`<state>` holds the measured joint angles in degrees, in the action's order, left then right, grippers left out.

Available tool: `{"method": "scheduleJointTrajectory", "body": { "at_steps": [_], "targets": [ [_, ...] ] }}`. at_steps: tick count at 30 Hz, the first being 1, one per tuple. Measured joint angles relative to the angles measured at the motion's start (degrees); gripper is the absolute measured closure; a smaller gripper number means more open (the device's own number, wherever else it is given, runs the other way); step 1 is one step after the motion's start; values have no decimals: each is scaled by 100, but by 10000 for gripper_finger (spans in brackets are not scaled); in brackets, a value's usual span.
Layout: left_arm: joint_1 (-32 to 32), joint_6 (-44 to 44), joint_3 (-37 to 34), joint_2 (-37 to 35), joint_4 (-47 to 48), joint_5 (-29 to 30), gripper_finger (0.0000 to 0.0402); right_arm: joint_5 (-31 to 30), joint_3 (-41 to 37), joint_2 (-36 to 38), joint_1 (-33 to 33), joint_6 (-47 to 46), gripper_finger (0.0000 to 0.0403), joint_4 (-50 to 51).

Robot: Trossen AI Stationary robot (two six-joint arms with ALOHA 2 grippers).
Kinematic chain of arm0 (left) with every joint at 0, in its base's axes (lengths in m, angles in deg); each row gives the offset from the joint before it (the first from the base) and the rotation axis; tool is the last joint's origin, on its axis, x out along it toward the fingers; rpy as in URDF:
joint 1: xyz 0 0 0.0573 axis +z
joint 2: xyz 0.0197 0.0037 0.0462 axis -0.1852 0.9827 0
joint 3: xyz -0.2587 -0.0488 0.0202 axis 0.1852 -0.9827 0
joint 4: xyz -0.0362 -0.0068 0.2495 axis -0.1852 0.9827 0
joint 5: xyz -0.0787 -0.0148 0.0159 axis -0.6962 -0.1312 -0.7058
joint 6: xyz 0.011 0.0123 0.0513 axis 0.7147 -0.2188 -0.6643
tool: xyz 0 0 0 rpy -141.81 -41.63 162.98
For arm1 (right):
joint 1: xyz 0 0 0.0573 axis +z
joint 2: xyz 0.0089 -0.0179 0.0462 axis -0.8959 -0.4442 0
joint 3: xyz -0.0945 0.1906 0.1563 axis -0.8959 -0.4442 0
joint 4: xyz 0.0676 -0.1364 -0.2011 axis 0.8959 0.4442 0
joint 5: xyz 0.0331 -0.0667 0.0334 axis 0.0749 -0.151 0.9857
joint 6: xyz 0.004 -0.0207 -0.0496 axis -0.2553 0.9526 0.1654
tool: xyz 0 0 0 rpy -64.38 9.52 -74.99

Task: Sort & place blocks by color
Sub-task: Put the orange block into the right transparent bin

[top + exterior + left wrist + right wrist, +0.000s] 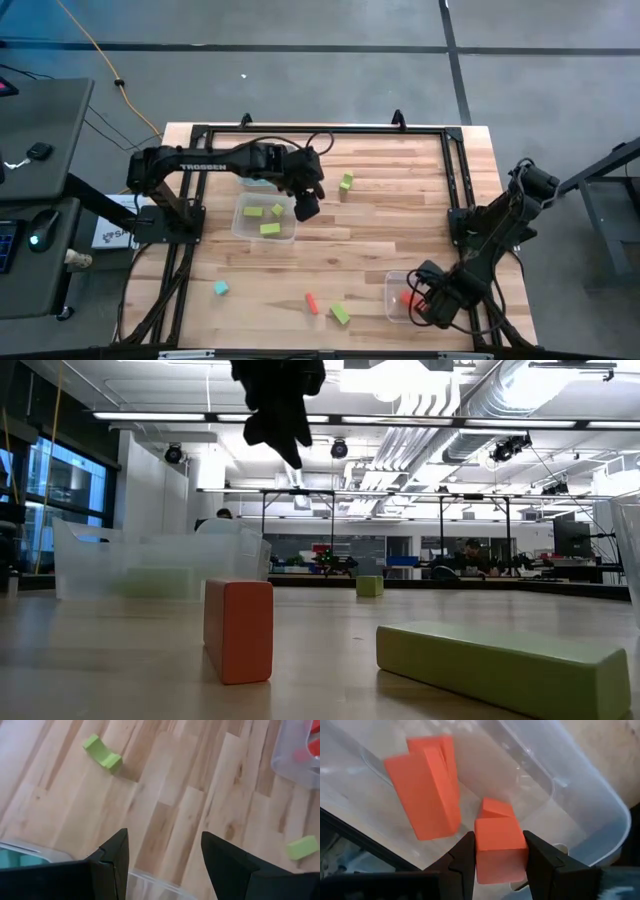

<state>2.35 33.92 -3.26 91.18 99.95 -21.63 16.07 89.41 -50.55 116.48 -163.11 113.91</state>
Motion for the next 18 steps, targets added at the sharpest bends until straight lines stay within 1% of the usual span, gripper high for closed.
{"method": "scheduleJointTrajectory", "body": {
  "at_steps": [7, 11, 18],
  "targets": [
    [-229, 161, 0, 2, -13, 4, 218, 100, -262, 1, 45, 14, 294, -210],
    [-350, 328, 0, 2, -17, 4, 218, 260, -455, 2, 44, 50, 294, -526],
    [-497, 608, 0, 2, -15, 4, 218, 230, -487, 0, 44, 158, 294, -566]
  ]
}}
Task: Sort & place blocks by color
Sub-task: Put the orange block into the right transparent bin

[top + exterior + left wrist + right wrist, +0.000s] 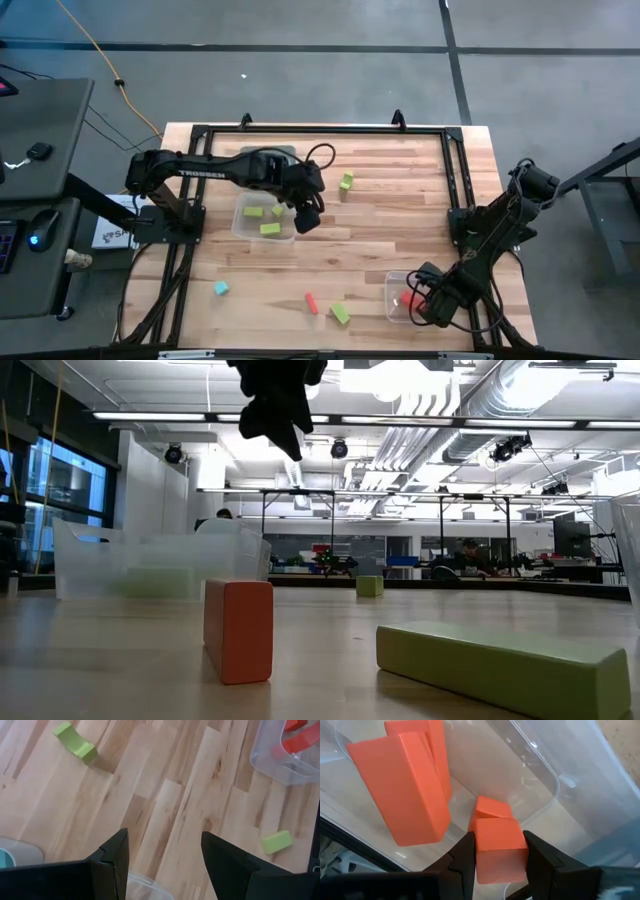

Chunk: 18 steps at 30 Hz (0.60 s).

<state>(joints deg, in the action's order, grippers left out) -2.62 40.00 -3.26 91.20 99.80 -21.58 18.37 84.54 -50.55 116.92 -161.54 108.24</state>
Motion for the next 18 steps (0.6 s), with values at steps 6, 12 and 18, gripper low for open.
{"method": "scheduleJointTrajectory", "body": {
  "at_steps": [6, 12, 18],
  "targets": [
    [-131, 138, -2, 0, 4, -2, 218, 29, 0, 0, -11, 44, 275, -16],
    [-245, 140, -2, 2, 13, -322, 218, 36, 0, 0, -13, 154, 245, -8],
    [-263, 240, -2, 4, 15, -389, 218, 35, 0, 0, -15, 158, 241, -7]
  ]
}}
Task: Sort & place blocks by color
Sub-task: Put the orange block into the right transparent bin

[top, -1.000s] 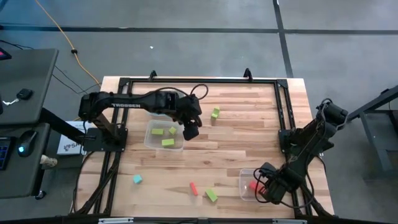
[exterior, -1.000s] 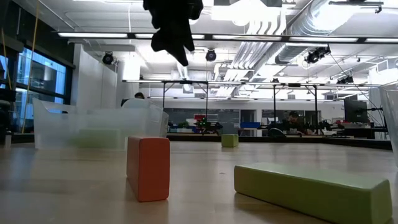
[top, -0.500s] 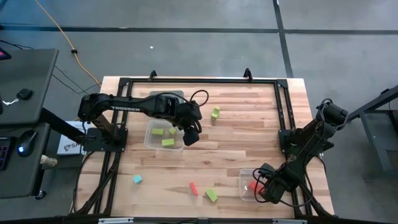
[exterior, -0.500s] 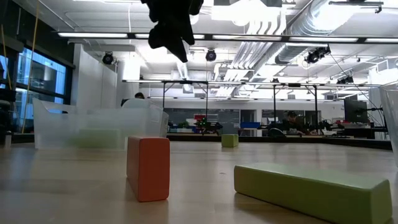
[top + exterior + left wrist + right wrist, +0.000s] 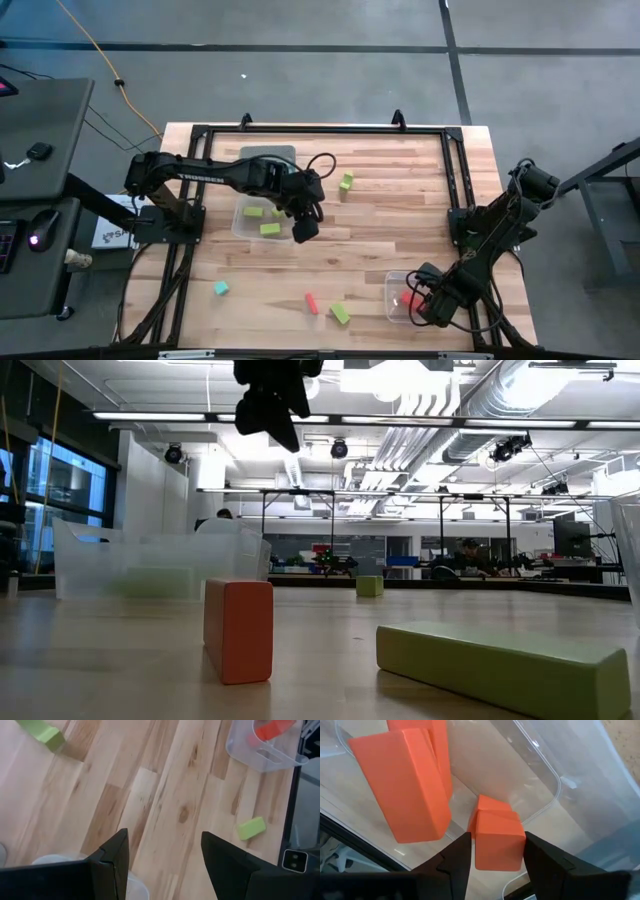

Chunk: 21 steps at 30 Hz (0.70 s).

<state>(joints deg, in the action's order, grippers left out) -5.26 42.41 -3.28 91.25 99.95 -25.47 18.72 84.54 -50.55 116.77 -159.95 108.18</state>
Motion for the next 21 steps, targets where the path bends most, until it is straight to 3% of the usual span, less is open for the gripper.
{"method": "scheduleJointTrajectory", "body": {
  "at_steps": [8, 21],
  "targets": [
    [-29, 53, -2, 2, 54, -2, 213, -42, 1, 0, 0, -5, 239, 7],
    [-46, 534, -4, 2, 916, -42, 161, 17, 4, 147, -92, -334, 238, 7]
  ]
}}
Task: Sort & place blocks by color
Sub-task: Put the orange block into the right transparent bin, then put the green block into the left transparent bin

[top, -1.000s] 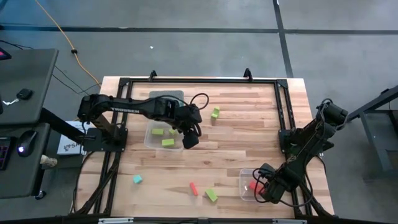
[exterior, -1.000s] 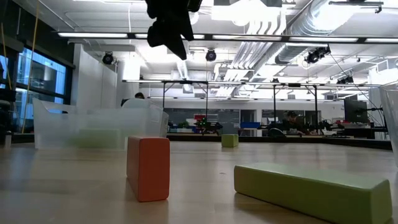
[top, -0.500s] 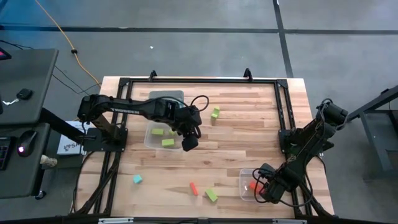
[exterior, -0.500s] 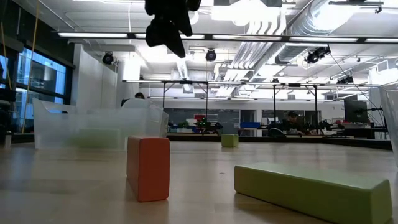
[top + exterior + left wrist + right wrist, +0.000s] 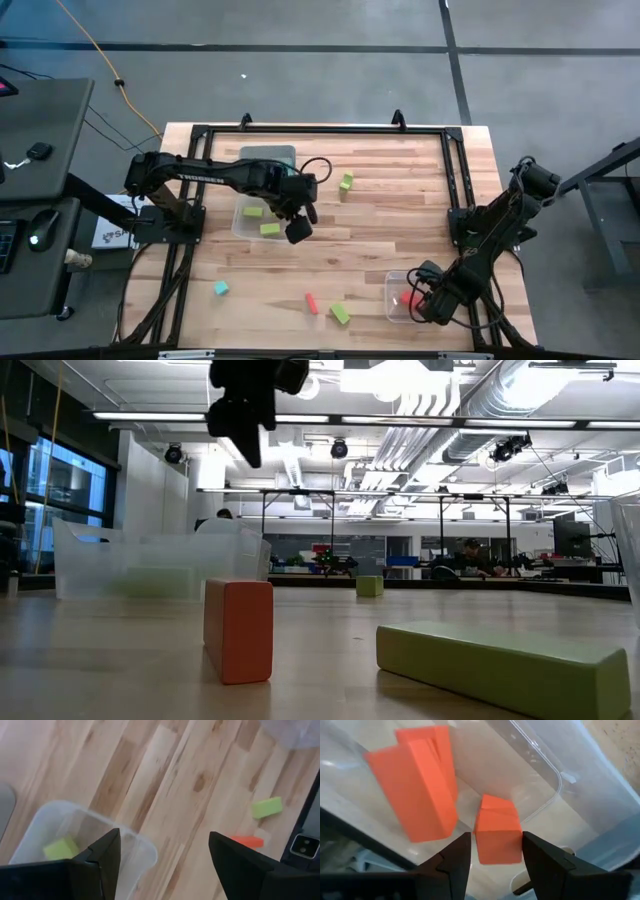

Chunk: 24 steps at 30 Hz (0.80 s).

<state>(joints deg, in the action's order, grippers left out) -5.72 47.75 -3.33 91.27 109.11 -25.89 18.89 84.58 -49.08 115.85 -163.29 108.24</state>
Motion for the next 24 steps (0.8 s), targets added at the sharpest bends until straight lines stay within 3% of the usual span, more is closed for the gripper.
{"method": "scheduleJointTrajectory", "body": {
  "at_steps": [6, 12, 18, 24],
  "targets": [
    [-234, 111, 0, 0, 583, 23, 161, -353, 4, 496, -89, -275, 238, 19],
    [-630, 167, 0, 0, 1083, 139, 161, -1248, 4, 1038, -89, -718, 238, -38],
    [-1020, 26, 0, 0, 1557, 539, 161, -2864, 7, 1489, -114, -552, 238, -605],
    [-1360, -47, 0, 0, 2271, 1119, 161, -4152, 11, 1651, -447, 514, 238, -1759]
  ]
}}
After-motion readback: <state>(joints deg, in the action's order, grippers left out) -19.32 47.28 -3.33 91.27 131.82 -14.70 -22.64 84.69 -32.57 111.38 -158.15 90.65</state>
